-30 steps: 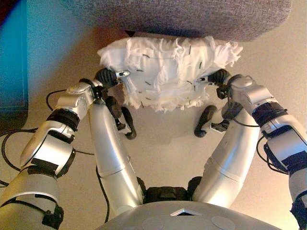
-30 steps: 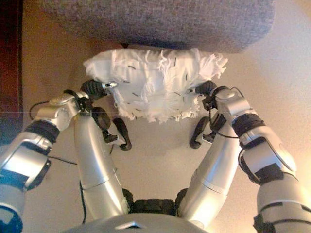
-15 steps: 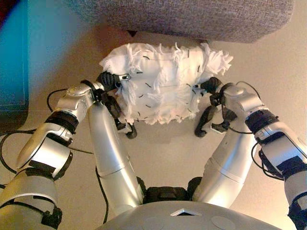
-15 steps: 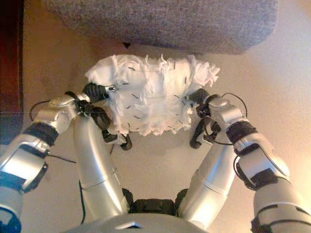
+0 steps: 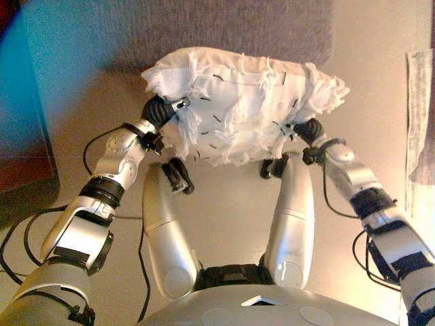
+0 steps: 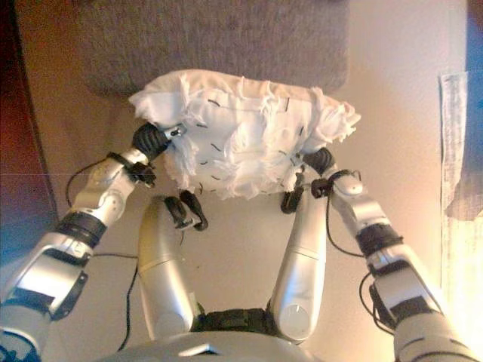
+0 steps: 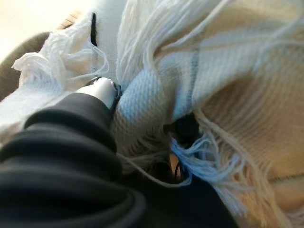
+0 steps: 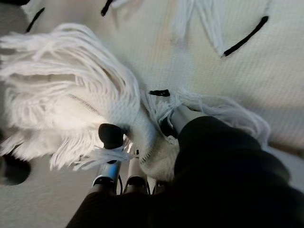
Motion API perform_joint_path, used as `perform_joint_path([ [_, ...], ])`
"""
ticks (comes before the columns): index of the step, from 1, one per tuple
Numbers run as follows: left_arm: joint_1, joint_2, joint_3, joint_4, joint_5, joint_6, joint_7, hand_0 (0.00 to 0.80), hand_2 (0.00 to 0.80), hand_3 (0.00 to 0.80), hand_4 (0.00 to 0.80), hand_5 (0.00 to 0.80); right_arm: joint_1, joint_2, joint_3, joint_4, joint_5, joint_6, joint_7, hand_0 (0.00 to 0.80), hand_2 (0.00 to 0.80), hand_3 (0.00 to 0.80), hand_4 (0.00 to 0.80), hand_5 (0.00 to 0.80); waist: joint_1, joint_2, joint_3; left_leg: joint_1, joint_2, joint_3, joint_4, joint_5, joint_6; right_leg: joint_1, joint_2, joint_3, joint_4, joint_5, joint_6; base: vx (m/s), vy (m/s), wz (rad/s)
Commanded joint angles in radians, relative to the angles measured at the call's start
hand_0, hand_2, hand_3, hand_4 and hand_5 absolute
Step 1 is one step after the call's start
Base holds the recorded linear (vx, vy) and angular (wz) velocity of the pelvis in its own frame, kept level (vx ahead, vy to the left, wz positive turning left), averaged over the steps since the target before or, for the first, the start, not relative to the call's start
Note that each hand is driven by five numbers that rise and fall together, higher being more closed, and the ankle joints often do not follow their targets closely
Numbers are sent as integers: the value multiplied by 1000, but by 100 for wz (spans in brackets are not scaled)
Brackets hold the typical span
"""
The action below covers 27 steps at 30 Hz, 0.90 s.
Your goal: Pick up the cushion and take it to the sofa
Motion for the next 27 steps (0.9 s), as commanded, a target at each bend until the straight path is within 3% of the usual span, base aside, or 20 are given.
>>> perform_joint_path([
  [1,24,-104,-1,-131,30,-38,54,800,800,800,800,800,23,94,-19,-162,37,-139,55,800,800,800,800,800,31,12,-150,136,-21,-51,-371,206,-1,177,-38,-3,-195,71,17,128,-68,-7],
  [6,78,-154,43,-132,102,-24,180,800,800,800,800,800,78,133,-71,-192,89,-152,41,800,800,800,800,800,35,-3,-206,332,-56,-46,-579,280,-4,374,21,-44,-387,100,45,95,-147,0],
  [7,95,-162,58,-141,117,-31,204,800,800,800,800,800,93,144,-85,-204,116,-148,31,800,800,800,800,800,33,-9,-221,360,-61,-41,-626,317,3,407,45,-55,-437,120,44,6,-192,8],
  [10,155,-180,103,-185,125,-36,234,800,800,800,800,800,143,164,-108,-237,140,-117,9,800,800,800,800,800,35,-9,-254,457,-63,-52,-716,348,-3,516,103,-66,-530,121,39,65,-193,-2],
  [15,246,-194,148,-255,149,-10,278,800,800,800,800,800,209,171,-102,-304,77,-96,-44,800,800,800,800,800,44,-12,-329,607,-58,-58,-772,353,-17,705,171,-78,-668,127,13,184,-169,-12],
  [17,268,-200,161,-268,133,7,284,800,800,800,800,800,220,170,-100,-320,84,-75,-53,800,800,800,800,800,47,-16,-357,635,-62,-51,-753,339,-19,754,178,-82,-698,128,6,224,-88,-10],
  [20,320,-217,192,-294,123,49,265,800,800,800,800,800,259,182,-110,-332,83,-62,-50,800,800,800,800,800,59,-17,-395,698,-108,-41,-751,303,-4,830,178,-97,-723,124,5,225,16,-3],
  [23,360,-217,207,-311,145,79,237,800,800,800,800,800,289,190,-118,-340,68,-80,-36,800,800,800,800,800,73,-5,-431,773,-182,-43,-894,320,19,884,192,-118,-765,128,16,189,127,3],
  [27,393,-207,227,-317,162,116,216,800,800,800,800,800,345,201,-133,-357,94,-104,-9,800,800,800,800,800,54,-6,-477,831,-213,2,-967,315,42,914,196,-110,-802,137,25,141,165,-4],
])
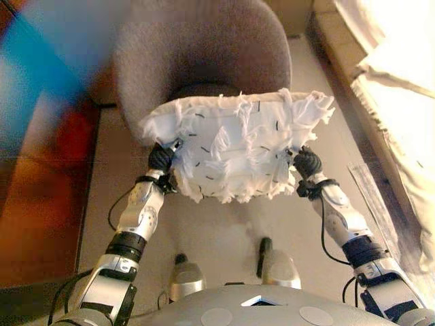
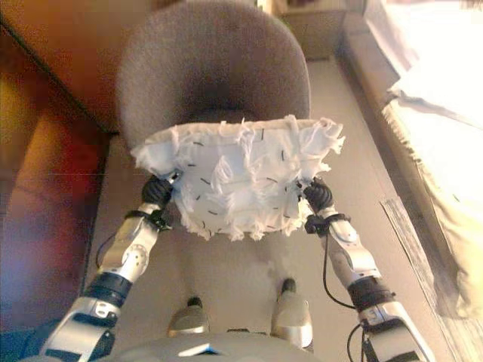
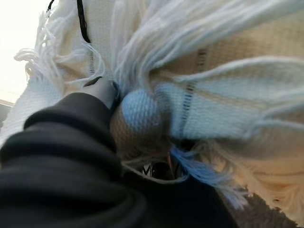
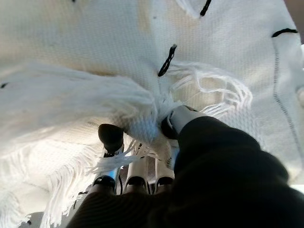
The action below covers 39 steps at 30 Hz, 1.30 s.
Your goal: Pick up the cushion and take it to the sofa
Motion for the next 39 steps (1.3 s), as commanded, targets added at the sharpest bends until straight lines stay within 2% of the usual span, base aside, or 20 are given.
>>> perform_joint_path([
  [1,-33,30,4,-82,49,-20,-47,800,800,800,800,800,0,87,-10,-122,31,-77,80,800,800,800,800,800,9,-71,-94,-50,-138,39,-10,13,93,101,19,-12,-32,-63,1,98,175,-12],
  [5,-56,42,16,-61,65,-18,-37,800,800,800,800,800,-6,105,-11,-46,27,-74,102,800,800,800,800,800,-4,-71,-108,-28,-165,70,-18,-8,122,84,-14,6,28,-49,16,95,195,-16],
  [7,-71,55,13,-43,62,-24,-35,800,800,800,800,800,-6,116,-9,-18,11,-77,91,800,800,800,800,800,-8,-76,-93,-36,-196,65,12,-35,155,43,-49,32,175,-19,19,68,235,-20],
  [9,-80,76,11,-32,42,-27,-39,800,800,800,800,800,4,119,-5,-8,4,-87,76,800,800,800,800,800,-12,-66,-74,-47,-218,50,48,-57,187,-42,-88,80,421,25,3,34,277,-15],
  [11,-100,92,-1,0,24,-41,-55,800,800,800,800,800,3,118,9,2,15,-104,55,800,800,800,800,800,-22,-54,-49,-37,-228,30,69,-74,199,-108,-91,121,588,63,-17,57,242,-5],
  [12,-108,93,-2,13,19,-43,-59,800,800,800,800,800,-2,118,13,12,22,-108,56,800,800,800,800,800,-27,-53,-44,-28,-230,34,73,-80,200,-119,-93,126,610,78,-16,130,143,0],
  [14,-115,90,-4,33,14,-48,-63,800,800,800,800,800,-7,123,17,32,23,-107,60,800,800,800,800,800,-39,-61,-43,-4,-234,51,75,-96,200,-131,-89,126,550,109,-3,219,34,13],
  [17,-127,84,-17,33,23,-40,-52,800,800,800,800,800,-4,117,15,37,16,-99,78,800,800,800,800,800,-58,-88,-48,28,-249,54,86,-130,197,-133,-63,120,340,150,27,293,-123,11],
  [18,-138,83,-29,34,27,-38,-42,800,800,800,800,800,-9,110,15,37,25,-97,83,800,800,800,800,800,-67,-105,-53,35,-260,49,92,-147,192,-147,-50,123,226,162,41,298,-161,2],
  [19,-147,82,-40,34,28,-39,-34,800,800,800,800,800,-16,100,13,36,37,-94,88,800,800,800,800,800,-74,-110,-48,37,-261,34,103,-159,189,-149,-33,132,161,141,46,324,-177,1],
  [21,-157,81,-54,36,25,-39,-27,800,800,800,800,800,-34,80,14,40,58,-85,97,800,800,800,800,800,-90,-129,-48,71,-276,14,111,-196,181,-189,-5,128,-49,179,71,381,-146,-5],
  [24,-144,70,-39,30,46,-26,-34,800,800,800,800,800,-52,70,0,65,68,-69,123,800,800,800,800,800,-97,-127,-42,136,-277,0,105,-227,186,-247,26,91,-96,193,71,447,-114,34],
  [27,-106,58,2,19,68,-18,-39,800,800,800,800,800,-42,82,-15,61,52,-51,169,800,800,800,800,800,-83,-120,-52,166,-273,17,127,-282,205,-218,11,27,3,166,66,513,-127,16],
  [28,-82,49,24,15,74,-26,-43,800,800,800,800,800,-42,89,-14,64,43,-47,189,800,800,800,800,800,-72,-119,-60,166,-268,47,155,-278,203,-190,-7,-26,38,149,52,466,-163,-34],
  [30,-30,54,59,-14,69,-31,-45,800,800,800,800,800,-34,99,6,45,14,-37,199,800,800,800,800,800,-66,-93,-77,183,-233,98,213,-238,173,-156,-1,-87,100,86,24,478,-200,-99],
  [32,12,62,85,-30,51,-28,-51,800,800,800,800,800,-22,109,36,21,-10,-21,172,800,800,800,800,800,-69,-66,-98,188,-189,115,296,-102,118,-131,39,-87,113,20,-19,407,-255,-71],
  [34,34,65,94,-40,52,-29,-49,800,800,800,800,800,-13,102,56,12,-6,-14,197,800,800,800,800,800,-71,-66,-114,121,-119,146,496,46,46,-62,76,-76,79,-38,-65,406,-297,-20],
  [37,44,62,95,-48,27,-35,-49,800,800,800,800,800,-5,79,61,30,-41,-21,235,800,800,800,800,800,-62,-80,-105,-15,-31,176,769,111,-4,19,85,-80,72,-104,-121,354,-223,-15],
  [38,43,59,95,-50,25,-34,-48,800,800,800,800,800,-6,74,62,30,-38,-20,238,800,800,800,800,800,-62,-82,-101,-40,-3,181,803,118,-12,29,86,-81,78,-116,-131,279,-110,-13],
  [39,37,50,93,-51,21,-35,-45,800,800,800,800,800,-10,69,66,27,-32,-17,237,800,800,800,800,800,-56,-98,-87,-100,32,173,847,102,-3,56,77,-68,80,-125,-141,230,-54,-24],
])
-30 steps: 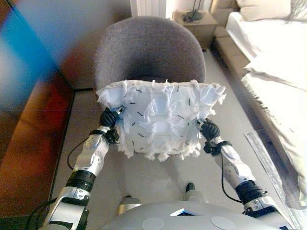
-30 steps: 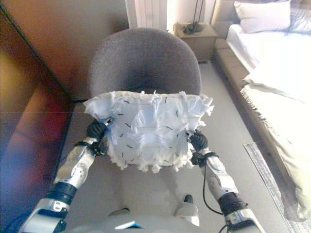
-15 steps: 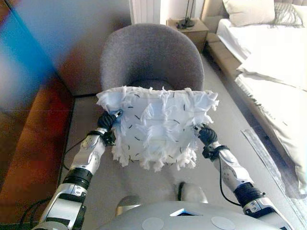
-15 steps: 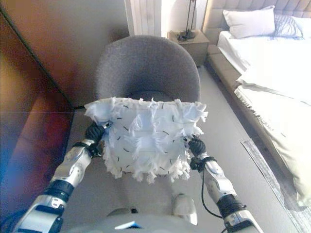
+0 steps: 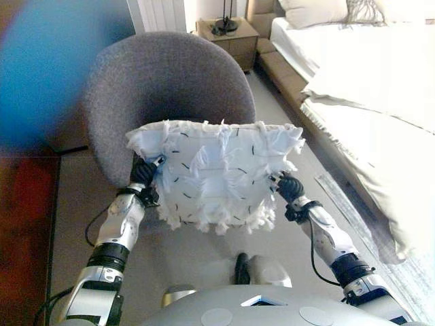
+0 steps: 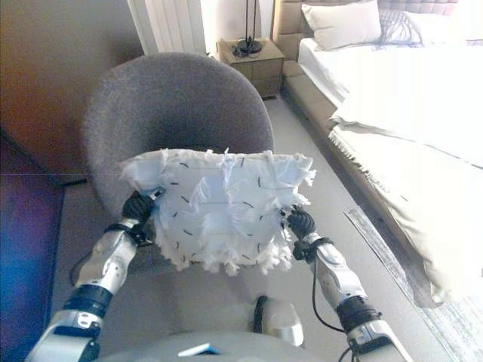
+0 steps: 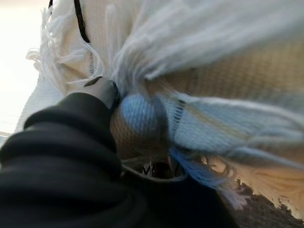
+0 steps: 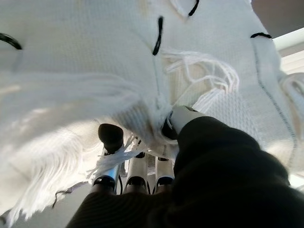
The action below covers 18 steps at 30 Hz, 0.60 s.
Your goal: Pick up the cushion and take it to the sofa
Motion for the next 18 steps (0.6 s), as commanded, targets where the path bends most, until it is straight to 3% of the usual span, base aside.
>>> perform_joint_path([
  [1,-20,-11,-1,-136,-57,-84,-27,800,800,800,800,800,-61,10,24,-66,22,-71,68,800,800,800,800,800,7,-36,-47,-59,25,27,190,195,45,78,-30,20,-90,9,45,316,-21,-21],
  [4,-27,-9,-7,-139,-53,-80,-24,800,800,800,800,800,-112,13,42,-38,53,-56,39,800,800,800,800,800,32,-47,-23,-75,39,15,26,226,51,122,-30,28,-96,1,46,305,46,-8],
  [6,-35,-8,-7,-124,-63,-78,-17,800,800,800,800,800,-129,12,44,-42,60,-34,27,800,800,800,800,800,35,-36,-23,-68,58,31,-184,274,41,150,-34,33,-96,-13,58,314,172,-10],
  [9,-59,-11,-13,-89,-75,-80,-12,800,800,800,800,800,-121,4,45,-57,60,-17,12,800,800,800,800,800,34,-21,-31,-71,47,33,-417,341,15,190,-44,40,-109,-20,78,320,233,-9],
  [10,-62,-13,-15,-78,-78,-89,-12,800,800,800,800,800,-117,5,47,-62,57,-15,6,800,800,800,800,800,40,-11,-34,-87,48,32,-495,373,24,199,-36,51,-123,-6,80,299,199,-1],
  [14,-49,-9,9,-42,-102,-105,-31,800,800,800,800,800,-99,5,48,-54,55,-7,15,800,800,800,800,800,69,3,-60,-113,18,-67,-678,382,18,284,-30,124,-165,-31,111,328,140,-16],
  [16,-35,-8,32,-36,-93,-112,-45,800,800,800,800,800,-104,8,50,-48,58,3,23,800,800,800,800,800,79,7,-71,-108,16,-70,-714,365,16,305,-40,126,-169,-44,122,329,121,-35],
  [18,-30,5,47,-26,-84,-119,-60,800,800,800,800,800,-106,14,49,-52,69,7,33,800,800,800,800,800,83,12,-79,-106,13,-38,-722,338,17,320,-53,110,-168,-57,135,278,144,-44],
])
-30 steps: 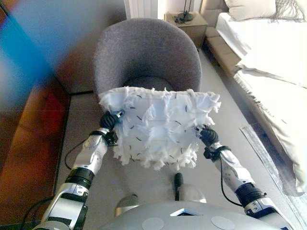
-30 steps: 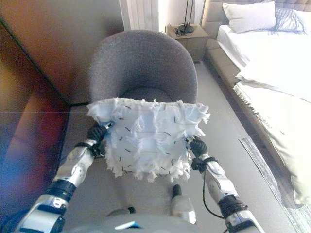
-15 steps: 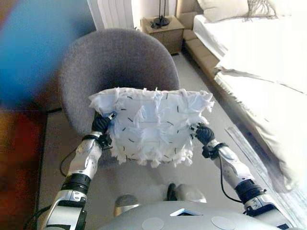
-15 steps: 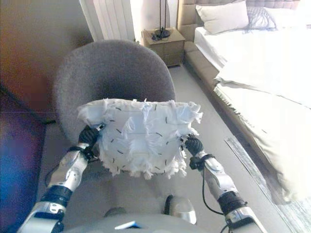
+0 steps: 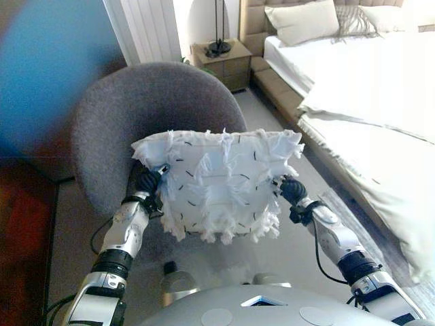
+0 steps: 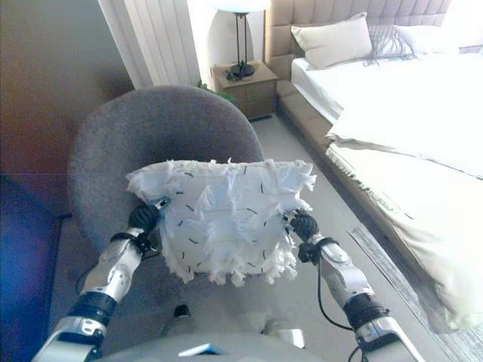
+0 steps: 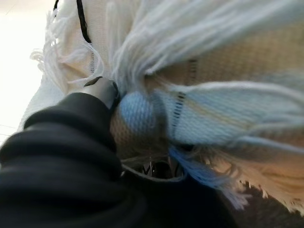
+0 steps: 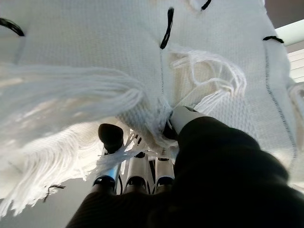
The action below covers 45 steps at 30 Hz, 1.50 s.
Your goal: Pick up the cushion and take it to the sofa
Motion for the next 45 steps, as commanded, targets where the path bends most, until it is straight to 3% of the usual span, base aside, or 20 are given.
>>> perform_joint_path([
  [1,-67,24,77,-66,-59,-123,-53,800,800,800,800,800,-98,59,18,-70,71,-50,56,800,800,800,800,800,37,-56,-33,-45,-5,15,-59,112,-68,122,-58,15,-120,68,48,279,159,-56],
  [2,-72,28,78,-63,-59,-125,-61,800,800,800,800,800,-99,60,15,-77,83,-52,54,800,800,800,800,800,36,-64,-35,-38,-22,21,-55,89,-70,135,-75,7,-114,50,56,237,187,-42],
  [3,-81,35,78,-61,-61,-130,-63,800,800,800,800,800,-108,64,14,-77,90,-55,56,800,800,800,800,800,40,-58,-31,-44,-21,23,-46,80,-50,128,-76,7,-109,56,58,272,237,-12],
  [6,-122,45,51,-55,-56,-132,-45,800,800,800,800,800,-127,83,16,-74,116,-70,17,800,800,800,800,800,41,-71,-34,-42,-61,6,-41,42,-28,126,-115,6,-67,61,95,221,222,15],
  [7,-135,51,37,-56,-60,-131,-40,800,800,800,800,800,-127,91,12,-71,119,-81,14,800,800,800,800,800,47,-73,-34,-60,-73,5,-19,29,2,111,-128,8,-35,96,107,130,213,18],
  [9,-154,56,16,-72,-42,-117,-34,800,800,800,800,800,-123,100,5,-74,107,-106,-3,800,800,800,800,800,59,-94,-34,-75,-125,-11,21,-12,49,66,-188,19,114,222,124,160,220,22],
  [10,-163,57,4,-76,-30,-111,-31,800,800,800,800,800,-121,108,6,-77,100,-121,-13,800,800,800,800,800,59,-104,-30,-62,-163,-29,35,-46,70,23,-236,38,267,268,131,203,282,31],
  [12,-186,60,-26,-61,-18,-115,-16,800,800,800,800,800,-117,126,15,-83,99,-152,-35,800,800,800,800,800,55,-87,-19,-40,-203,-47,60,-94,114,-92,-275,75,508,309,110,234,324,41],
  [14,-206,59,-31,-46,-36,-99,-6,800,800,800,800,800,-122,145,28,-70,111,-164,-51,800,800,800,800,800,51,-78,-13,0,-237,-50,75,-126,131,-170,-288,67,564,320,94,225,203,27],
  [15,-208,55,-29,-44,-34,-97,-4,800,800,800,800,800,-125,150,32,-62,117,-168,-51,800,800,800,800,800,49,-77,-13,16,-241,-47,70,-130,132,-188,-288,64,550,316,90,248,86,5],
  [17,-216,41,-32,-47,-15,-90,9,800,800,800,800,800,-136,168,37,-41,107,-167,-49,800,800,800,800,800,40,-69,-9,58,-248,-54,50,-132,126,-218,-240,55,417,276,79,284,-14,-9],
  [19,-222,35,-45,-54,0,-92,32,800,800,800,800,800,-141,167,34,-40,106,-154,-43,800,800,800,800,800,30,-64,6,70,-237,-68,51,-129,118,-238,-196,56,279,293,74,191,-110,2],
  [22,-229,36,-56,-52,15,-86,63,800,800,800,800,800,-146,154,26,-37,106,-133,-32,800,800,800,800,800,12,-89,20,93,-236,-73,64,-159,99,-249,-158,63,55,327,106,193,-131,16],
  [23,-227,41,-58,-50,21,-81,59,800,800,800,800,800,-147,151,22,-39,99,-124,-46,800,800,800,800,800,4,-100,28,103,-236,-77,77,-182,100,-263,-148,77,46,334,120,202,-135,33],
  [24,-222,32,-53,-54,33,-77,63,800,800,800,800,800,-147,141,10,-36,85,-114,-46,800,800,800,800,800,5,-103,27,105,-224,-90,78,-180,96,-243,-135,83,1,295,119,197,-122,34],
  [28,-197,2,-54,-63,92,-60,78,800,800,800,800,800,-165,121,-14,-7,43,-110,-94,800,800,800,800,800,28,-117,1,100,-207,-96,97,-174,78,-138,-125,37,-88,268,113,252,-83,54],
  [34,-230,-10,-78,-13,107,-95,122,800,800,800,800,800,-210,139,-14,35,40,-179,-203,800,800,800,800,800,40,-93,16,34,-196,-94,166,-199,71,-160,-142,14,-75,235,101,69,-3,3],
  [38,-409,-6,-141,27,66,-138,172,800,800,800,800,800,-448,122,0,99,73,-210,-259,800,800,800,800,800,52,-76,109,-143,-197,-115,271,-212,69,-304,-170,18,-18,231,92,-351,-22,-7],
  [41,-547,7,-155,69,20,-158,193,800,800,800,800,800,-581,101,0,75,82,-197,-290,800,800,800,800,800,46,-73,199,-285,-188,-132,397,-237,66,-437,-187,37,93,210,78,-365,-38,1],
  [45,-633,-8,-161,107,14,-177,235,800,800,800,800,800,-637,71,16,60,55,-166,-283,800,800,800,800,800,35,-78,249,-381,-177,-145,471,-246,59,-533,-196,58,167,195,77,-131,-23,-4],
])
